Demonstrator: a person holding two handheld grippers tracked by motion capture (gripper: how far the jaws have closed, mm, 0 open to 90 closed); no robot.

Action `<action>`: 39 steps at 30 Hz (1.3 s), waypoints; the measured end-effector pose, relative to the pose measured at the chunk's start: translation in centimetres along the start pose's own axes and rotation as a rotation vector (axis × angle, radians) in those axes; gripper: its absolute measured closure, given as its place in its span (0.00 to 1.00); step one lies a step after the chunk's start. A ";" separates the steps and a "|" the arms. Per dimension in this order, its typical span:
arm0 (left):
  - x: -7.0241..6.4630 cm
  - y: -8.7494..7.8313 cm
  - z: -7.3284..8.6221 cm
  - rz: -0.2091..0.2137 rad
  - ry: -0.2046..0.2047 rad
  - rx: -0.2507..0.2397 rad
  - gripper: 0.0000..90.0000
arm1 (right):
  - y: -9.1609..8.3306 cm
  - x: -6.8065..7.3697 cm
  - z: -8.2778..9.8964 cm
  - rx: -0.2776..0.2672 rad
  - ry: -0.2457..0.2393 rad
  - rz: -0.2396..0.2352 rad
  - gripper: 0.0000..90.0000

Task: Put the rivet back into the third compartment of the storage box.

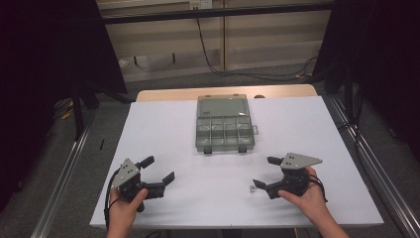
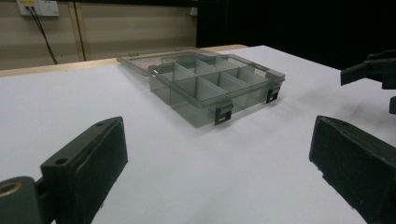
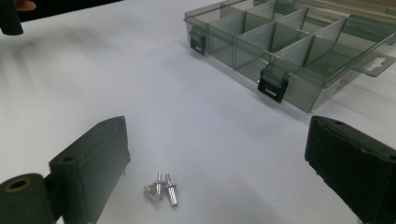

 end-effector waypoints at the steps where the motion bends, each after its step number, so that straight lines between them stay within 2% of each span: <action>1: 0.0 0.0 0.1 -0.001 0.003 0.003 0.05 | 0.1 0.1 0.1 0.011 -0.013 -0.007 0.08; 7: -0.3 0.2 0.0 0.007 -0.014 -0.005 0.05 | 0.4 0.3 0.5 0.051 -0.038 -0.021 0.14; 9: -0.3 0.1 0.1 0.016 0.001 0.007 0.05 | 0.5 0.4 0.8 0.074 -0.052 -0.032 0.17; 15: -0.2 0.1 0.1 0.009 0.000 0.003 0.05 | 0.6 0.9 1.0 0.103 -0.072 -0.054 0.28; 21: -0.3 0.2 0.1 0.011 0.003 0.007 0.05 | 0.7 1.1 1.1 0.105 -0.058 -0.065 0.31; 24: -0.3 0.1 0.1 0.009 0.001 0.008 0.05 | 0.6 1.1 1.0 0.105 -0.054 -0.067 0.36; 30: -0.2 0.1 0.1 0.010 0.004 0.008 0.06 | 0.9 1.4 1.7 0.153 -0.065 -0.077 0.46; 33: -0.2 0.2 0.1 0.008 -0.011 -0.003 0.06 | 0.9 1.4 1.9 0.173 -0.075 -0.072 0.53; 35: -0.1 0.2 0.1 0.004 -0.010 -0.002 0.06 | 0.9 1.4 2.0 0.186 -0.065 -0.072 0.53; 36: -0.1 0.1 0.2 0.005 0.007 0.013 0.06 | 0.9 1.4 2.0 0.187 -0.065 -0.070 0.54; 39: -0.2 0.2 0.2 0.010 0.002 0.010 0.06 | 1.0 1.4 2.1 0.186 -0.065 -0.077 0.56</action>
Point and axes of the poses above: each handheld gripper's, and its own axes: y roughly forward along the jaws, z roughly out of its underside, x roughly to its left, the point moved 10 cm from there along y, roughly forward along the jaws, and after that the axes turned 10 degrees about -y, right-handed, at the moved point
